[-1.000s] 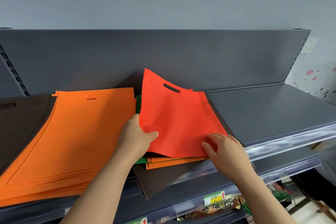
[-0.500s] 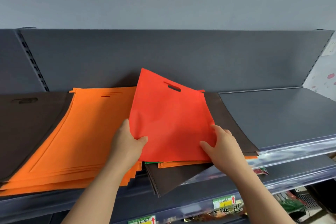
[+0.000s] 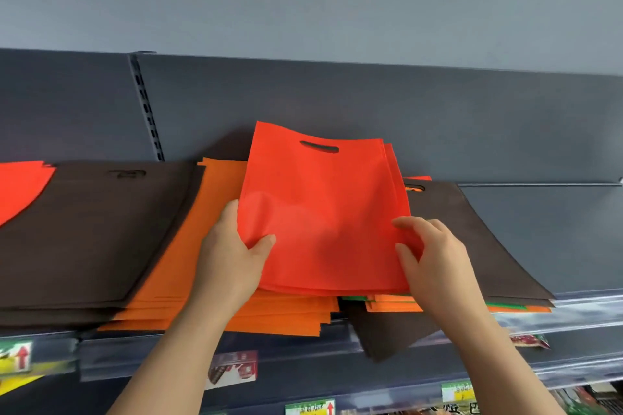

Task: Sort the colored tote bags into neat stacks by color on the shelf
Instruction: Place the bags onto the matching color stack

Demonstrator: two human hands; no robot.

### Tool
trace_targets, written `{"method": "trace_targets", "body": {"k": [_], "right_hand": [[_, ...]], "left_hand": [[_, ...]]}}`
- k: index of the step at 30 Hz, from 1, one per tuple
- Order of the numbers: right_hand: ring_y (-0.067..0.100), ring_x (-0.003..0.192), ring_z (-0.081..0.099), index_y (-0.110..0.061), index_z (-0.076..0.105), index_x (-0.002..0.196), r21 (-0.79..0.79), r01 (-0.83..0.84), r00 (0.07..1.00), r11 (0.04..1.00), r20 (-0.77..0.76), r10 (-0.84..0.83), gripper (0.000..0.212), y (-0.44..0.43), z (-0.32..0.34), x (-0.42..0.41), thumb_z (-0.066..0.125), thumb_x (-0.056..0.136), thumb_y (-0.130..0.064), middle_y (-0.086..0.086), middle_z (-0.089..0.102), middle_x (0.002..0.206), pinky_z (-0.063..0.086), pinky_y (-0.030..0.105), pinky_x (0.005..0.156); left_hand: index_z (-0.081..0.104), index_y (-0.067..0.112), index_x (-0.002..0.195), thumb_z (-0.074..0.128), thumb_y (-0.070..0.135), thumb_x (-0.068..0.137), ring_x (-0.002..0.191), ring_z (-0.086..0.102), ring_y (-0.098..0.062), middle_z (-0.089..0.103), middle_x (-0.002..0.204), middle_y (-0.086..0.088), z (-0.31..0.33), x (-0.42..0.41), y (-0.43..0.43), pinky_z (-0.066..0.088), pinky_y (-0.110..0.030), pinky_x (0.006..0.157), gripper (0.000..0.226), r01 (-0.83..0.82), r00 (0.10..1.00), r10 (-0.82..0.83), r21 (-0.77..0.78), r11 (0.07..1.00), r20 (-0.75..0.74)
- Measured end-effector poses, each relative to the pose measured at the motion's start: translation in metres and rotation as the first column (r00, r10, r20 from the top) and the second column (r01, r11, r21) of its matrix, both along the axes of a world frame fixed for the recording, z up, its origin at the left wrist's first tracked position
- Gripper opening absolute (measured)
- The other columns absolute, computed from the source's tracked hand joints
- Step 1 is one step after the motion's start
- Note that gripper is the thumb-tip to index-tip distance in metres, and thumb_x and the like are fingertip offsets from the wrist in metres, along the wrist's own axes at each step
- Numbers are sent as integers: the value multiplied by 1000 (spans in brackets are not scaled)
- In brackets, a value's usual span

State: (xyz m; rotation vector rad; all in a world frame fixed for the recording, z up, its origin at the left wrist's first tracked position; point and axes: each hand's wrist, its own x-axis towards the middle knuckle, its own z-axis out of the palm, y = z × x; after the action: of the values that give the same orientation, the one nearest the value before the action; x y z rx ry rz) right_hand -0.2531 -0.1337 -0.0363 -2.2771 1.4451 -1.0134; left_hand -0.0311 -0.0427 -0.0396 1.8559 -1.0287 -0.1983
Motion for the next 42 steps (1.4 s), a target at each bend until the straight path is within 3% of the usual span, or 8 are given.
{"method": "trace_targets", "body": {"k": [4, 9, 16, 24, 32, 37, 42], "right_hand": [[23, 96, 58, -20, 62, 117, -29, -21, 1000, 999, 18, 21, 34, 20, 4, 43, 57, 87, -5, -1, 58, 110, 45, 33, 81], [25, 100, 58, -19, 63, 117, -30, -43, 999, 999, 30, 44, 34, 55, 7, 113, 58, 86, -4, 1, 59, 114, 44, 34, 84], [29, 93, 59, -19, 63, 116, -37, -76, 997, 996, 31, 77, 35, 106, 8, 209, 59, 85, -2, 2, 60, 107, 46, 36, 80], [28, 93, 59, -20, 63, 116, -13, -172, 985, 985, 27, 172, 35, 145, 7, 290, 57, 86, -2, 2, 59, 108, 46, 35, 80], [21, 101, 58, -21, 58, 123, 44, -317, 948, 947, 5, 317, 36, 169, 3, 368, 54, 90, -6, -1, 56, 119, 44, 26, 82], [24, 105, 57, -24, 49, 133, 83, -338, 940, 938, -29, 341, 44, 195, -3, 418, 53, 91, -11, 0, 55, 123, 49, 39, 88], [27, 110, 55, -22, 46, 135, 132, -303, 949, 944, -54, 312, 46, 219, -7, 469, 54, 90, -16, 2, 55, 125, 45, 37, 89]], "left_hand": [[43, 25, 136, 70, 19, 82, 110, 56, -14, 59, 122, 8, 6, 39, 30, 44, -33, 96, 61, -9, 1000, 8, -31, 999, -13], [41, 28, 137, 62, 14, 86, 103, 55, -10, 57, 119, 12, 11, 103, 76, 39, -24, 85, 57, -4, 1000, 4, -9, 1000, -31], [40, 29, 136, 59, 13, 86, 94, 51, -7, 53, 110, 15, 16, 187, 142, 35, -19, 80, 55, -29, 1000, 29, 50, 998, 0], [35, 24, 141, 60, 14, 86, 111, 54, -18, 55, 125, 5, 12, 261, 195, 40, -26, 89, 61, -143, 990, 142, 90, 986, 23], [24, 18, 148, 59, 16, 89, 124, 47, -25, 47, 139, -4, 3, 323, 240, 37, -32, 98, 69, -314, 949, 312, 146, 938, 36], [25, 16, 148, 59, 15, 89, 127, 44, -26, 46, 141, -8, 2, 373, 267, 35, -32, 101, 68, -355, 935, 348, 175, 918, 70], [25, 13, 149, 58, 14, 90, 131, 41, -26, 43, 145, -9, 4, 430, 287, 32, -32, 104, 68, -354, 934, 334, 215, 910, 125]]}}
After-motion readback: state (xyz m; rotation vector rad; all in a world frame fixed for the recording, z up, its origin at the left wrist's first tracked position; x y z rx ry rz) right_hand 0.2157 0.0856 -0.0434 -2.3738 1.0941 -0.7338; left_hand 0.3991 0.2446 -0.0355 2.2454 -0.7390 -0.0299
